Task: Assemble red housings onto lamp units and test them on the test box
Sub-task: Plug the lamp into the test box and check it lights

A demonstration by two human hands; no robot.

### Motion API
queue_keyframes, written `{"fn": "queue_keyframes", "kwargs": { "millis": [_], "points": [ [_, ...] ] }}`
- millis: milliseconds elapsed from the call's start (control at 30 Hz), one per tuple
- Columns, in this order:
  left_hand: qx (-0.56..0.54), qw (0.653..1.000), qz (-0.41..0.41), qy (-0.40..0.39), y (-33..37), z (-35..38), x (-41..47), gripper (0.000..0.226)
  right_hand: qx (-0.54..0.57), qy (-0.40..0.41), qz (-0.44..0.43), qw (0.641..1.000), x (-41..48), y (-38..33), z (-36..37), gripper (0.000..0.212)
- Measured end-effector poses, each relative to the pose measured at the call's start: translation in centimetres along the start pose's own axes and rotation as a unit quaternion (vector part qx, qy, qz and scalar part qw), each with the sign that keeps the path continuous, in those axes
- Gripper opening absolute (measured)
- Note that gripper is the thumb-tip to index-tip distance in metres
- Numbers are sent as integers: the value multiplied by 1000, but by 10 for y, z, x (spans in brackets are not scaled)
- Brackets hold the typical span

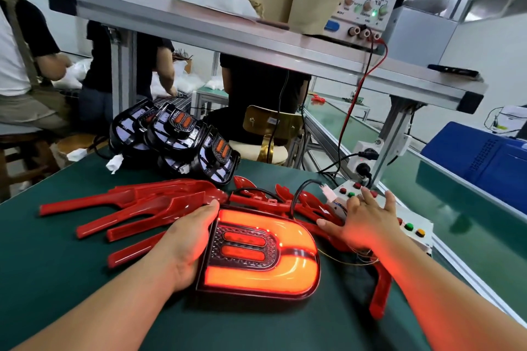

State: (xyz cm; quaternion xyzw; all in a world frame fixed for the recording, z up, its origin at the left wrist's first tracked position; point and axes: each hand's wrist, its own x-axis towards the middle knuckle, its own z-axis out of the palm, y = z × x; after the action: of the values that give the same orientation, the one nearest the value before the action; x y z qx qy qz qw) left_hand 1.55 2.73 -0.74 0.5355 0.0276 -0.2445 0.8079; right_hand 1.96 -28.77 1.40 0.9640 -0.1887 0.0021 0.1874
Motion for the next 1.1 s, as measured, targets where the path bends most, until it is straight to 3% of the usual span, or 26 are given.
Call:
{"fn": "queue_keyframes", "kwargs": {
  "millis": [200,300,467,533,800,1100],
  "points": [
    [-1,1000,-1,1,0,1,0,52,15,-10,8,1000,2,-2,2,123],
    [2,1000,10,7,-2,1,1,46,85,-19,38,995,8,-4,-3,120],
    [11,1000,13,9,-1,0,0,43,203,55,46,977,15,-16,-10,113],
    [10,1000,15,10,-1,0,0,44,200,48,50,977,17,-22,-7,105],
    [-9,999,28,28,-2,-1,4,37,140,65,46,987,14,-33,4,108],
    [-7,999,31,13,-2,-1,1,40,158,66,43,984,14,-33,4,109]
  ]
}}
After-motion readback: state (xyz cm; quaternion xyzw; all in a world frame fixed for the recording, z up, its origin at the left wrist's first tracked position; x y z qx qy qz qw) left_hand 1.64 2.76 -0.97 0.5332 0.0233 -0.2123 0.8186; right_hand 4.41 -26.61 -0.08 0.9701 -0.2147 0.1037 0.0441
